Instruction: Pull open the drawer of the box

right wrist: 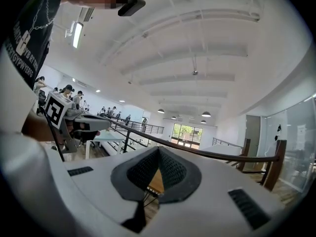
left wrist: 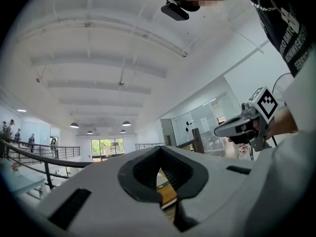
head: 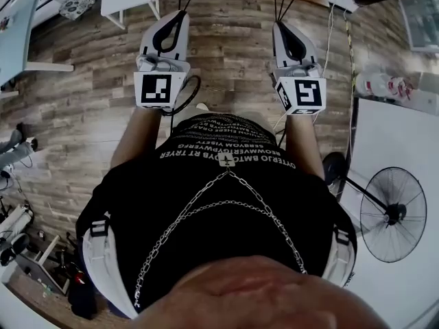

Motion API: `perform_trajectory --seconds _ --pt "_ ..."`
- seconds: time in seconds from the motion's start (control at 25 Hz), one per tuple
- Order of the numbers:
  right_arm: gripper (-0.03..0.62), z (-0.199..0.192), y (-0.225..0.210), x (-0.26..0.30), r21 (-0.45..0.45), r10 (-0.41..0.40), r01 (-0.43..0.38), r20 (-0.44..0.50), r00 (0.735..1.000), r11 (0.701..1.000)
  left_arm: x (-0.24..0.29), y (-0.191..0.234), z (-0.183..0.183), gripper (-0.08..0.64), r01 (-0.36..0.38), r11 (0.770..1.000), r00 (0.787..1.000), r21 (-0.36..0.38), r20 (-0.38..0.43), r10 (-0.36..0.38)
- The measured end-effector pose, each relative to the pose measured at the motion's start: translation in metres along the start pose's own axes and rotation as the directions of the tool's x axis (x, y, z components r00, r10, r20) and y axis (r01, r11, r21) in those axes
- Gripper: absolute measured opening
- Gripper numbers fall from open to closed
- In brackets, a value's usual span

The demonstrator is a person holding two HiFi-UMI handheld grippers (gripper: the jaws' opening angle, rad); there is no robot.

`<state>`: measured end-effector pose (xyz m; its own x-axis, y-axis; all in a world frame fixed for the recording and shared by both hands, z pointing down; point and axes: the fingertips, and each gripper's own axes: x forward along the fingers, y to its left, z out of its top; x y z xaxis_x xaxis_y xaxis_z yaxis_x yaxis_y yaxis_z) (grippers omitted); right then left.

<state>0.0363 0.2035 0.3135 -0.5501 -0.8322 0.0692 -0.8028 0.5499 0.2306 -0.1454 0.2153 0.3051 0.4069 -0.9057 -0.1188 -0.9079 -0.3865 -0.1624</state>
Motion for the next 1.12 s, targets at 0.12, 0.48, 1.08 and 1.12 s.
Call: perform_trajectory --seconds 0.12,0.48,1.08,1.12 --pt "-0.003 0.001 0.009 0.004 -0.011 0.011 -0.011 -0.003 1.0 1.0 -0.006 0.014 -0.004 0.006 -0.033 0.999 0.999 -0.023 0.007 0.033" --pt "-0.003 -0.007 0.01 -0.005 -0.012 0.045 -0.046 -0.014 0.999 0.999 -0.025 0.013 -0.012 0.006 -0.077 0.995 0.997 -0.07 0.0 0.078" --pt "-0.004 -0.05 -0.101 0.055 0.075 0.017 -0.016 -0.009 1.0 0.997 0.095 0.01 -0.039 0.006 -0.085 0.993 0.995 -0.083 -0.065 0.08" --pt "-0.004 -0.052 -0.11 0.059 0.073 0.014 -0.013 -0.009 1.0 0.997 0.105 0.009 -0.04 0.006 -0.082 0.993 0.995 -0.08 -0.062 0.077"
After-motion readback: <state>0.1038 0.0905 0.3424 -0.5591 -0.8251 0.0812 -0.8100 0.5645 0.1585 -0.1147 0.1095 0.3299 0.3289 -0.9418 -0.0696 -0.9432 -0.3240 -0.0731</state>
